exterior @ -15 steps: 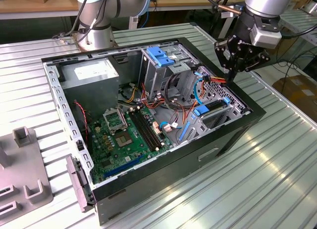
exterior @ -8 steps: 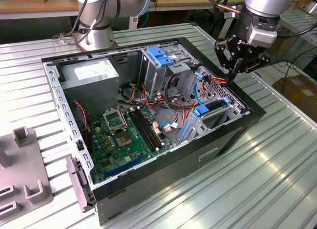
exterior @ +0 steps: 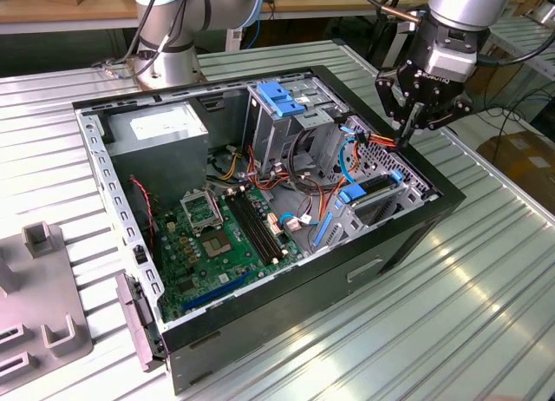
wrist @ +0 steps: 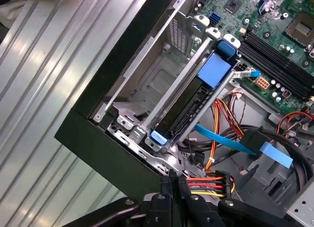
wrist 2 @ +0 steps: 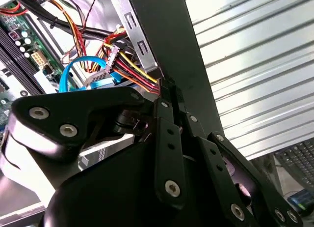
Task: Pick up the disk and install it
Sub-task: 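Insert the first disk wire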
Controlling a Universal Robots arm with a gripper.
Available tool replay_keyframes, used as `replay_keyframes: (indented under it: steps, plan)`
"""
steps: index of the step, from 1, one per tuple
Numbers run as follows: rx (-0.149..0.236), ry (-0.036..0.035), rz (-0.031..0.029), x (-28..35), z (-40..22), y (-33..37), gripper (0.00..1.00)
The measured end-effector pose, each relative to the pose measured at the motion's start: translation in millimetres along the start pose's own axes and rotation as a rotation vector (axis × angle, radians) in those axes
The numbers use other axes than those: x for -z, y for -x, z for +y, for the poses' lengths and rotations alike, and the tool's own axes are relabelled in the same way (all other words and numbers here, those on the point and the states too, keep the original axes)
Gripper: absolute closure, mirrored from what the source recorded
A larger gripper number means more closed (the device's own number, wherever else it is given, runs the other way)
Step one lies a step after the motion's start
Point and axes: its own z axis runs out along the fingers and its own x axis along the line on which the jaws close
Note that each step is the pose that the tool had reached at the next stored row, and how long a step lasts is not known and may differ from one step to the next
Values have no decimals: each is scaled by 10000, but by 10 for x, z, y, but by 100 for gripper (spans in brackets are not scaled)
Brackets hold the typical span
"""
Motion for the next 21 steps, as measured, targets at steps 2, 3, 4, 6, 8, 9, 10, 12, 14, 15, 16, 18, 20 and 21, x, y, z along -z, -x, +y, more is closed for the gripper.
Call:
replay_keyframes:
  steps: [2,3,4,6,8,9,10,12,14,15,16,18,20,21]
  plan:
    - [-174,18,4,-2,0,0,84]
    - [-266,27,6,-2,0,0,84]
    - [-394,39,8,-2,0,0,84]
    - [-763,75,16,-4,0,0,84]
    - [-923,92,21,-1,17,13,84]
    - [-943,94,20,-1,30,22,84]
    - [-953,96,21,1,41,31,84]
    - [-970,97,21,3,64,47,84]
    - [-987,98,21,4,83,60,84]
    - [-995,99,21,5,90,65,84]
    - [-1002,100,21,5,98,71,84]
    - [-1057,105,22,6,110,79,84]
    - [-1263,126,27,7,111,81,84]
    - [-1400,139,29,6,111,81,84]
